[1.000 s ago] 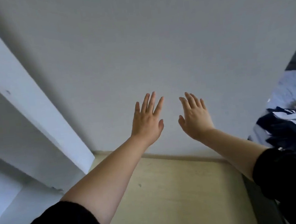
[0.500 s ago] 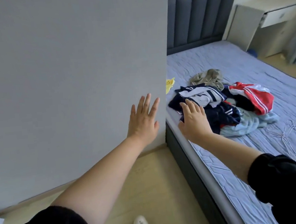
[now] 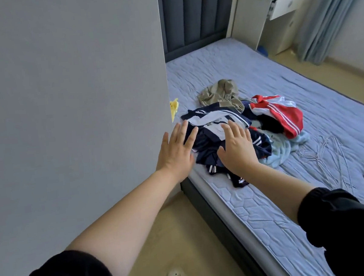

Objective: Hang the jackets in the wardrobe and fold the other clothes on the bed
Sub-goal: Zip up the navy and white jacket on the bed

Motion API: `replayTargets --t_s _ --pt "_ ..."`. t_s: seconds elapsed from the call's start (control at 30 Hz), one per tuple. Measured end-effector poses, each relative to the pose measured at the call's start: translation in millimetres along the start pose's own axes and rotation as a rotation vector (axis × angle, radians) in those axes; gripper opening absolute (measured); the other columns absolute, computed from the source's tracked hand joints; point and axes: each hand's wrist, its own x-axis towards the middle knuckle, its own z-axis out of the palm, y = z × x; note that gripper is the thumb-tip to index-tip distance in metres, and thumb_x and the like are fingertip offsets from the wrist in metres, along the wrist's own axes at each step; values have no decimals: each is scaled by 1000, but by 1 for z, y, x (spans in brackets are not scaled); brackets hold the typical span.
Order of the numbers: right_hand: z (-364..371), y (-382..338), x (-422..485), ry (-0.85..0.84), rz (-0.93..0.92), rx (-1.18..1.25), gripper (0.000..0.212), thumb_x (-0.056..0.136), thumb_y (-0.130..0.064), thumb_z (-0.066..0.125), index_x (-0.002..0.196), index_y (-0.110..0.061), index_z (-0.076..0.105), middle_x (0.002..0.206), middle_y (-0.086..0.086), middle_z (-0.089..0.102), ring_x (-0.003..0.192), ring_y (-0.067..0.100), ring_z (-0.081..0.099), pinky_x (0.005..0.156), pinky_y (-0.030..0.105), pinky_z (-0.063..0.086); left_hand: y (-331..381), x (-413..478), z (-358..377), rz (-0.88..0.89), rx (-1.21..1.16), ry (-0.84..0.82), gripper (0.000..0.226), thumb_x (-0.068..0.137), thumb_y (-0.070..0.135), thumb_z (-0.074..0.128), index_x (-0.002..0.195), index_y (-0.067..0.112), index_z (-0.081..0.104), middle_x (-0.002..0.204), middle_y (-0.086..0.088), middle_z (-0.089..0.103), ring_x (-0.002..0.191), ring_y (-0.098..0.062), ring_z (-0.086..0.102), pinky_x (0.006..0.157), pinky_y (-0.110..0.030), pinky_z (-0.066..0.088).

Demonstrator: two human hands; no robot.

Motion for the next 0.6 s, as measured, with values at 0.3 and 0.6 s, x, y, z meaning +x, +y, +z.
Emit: replayTargets --t_s 0.3,0.6 --pt "70 52 66 -136 60 -9 65 85 -20 54 144 -9 31 153 12 26 143 27 16 118 46 9 -20 107 61 127 19 -70 66 99 29 36 153 19 0 160 -9 -7 147 -25 -5 117 -43 6" --pt "206 118 146 -259 -92 -77 62 86 -21 54 143 -8 32 150 13 29 141 29 20 116 44 12 -2 174 195 -97 -132 -144 64 100 32 36 153 16 5 160 -9 -1 147 -25 -1 119 -42 8"
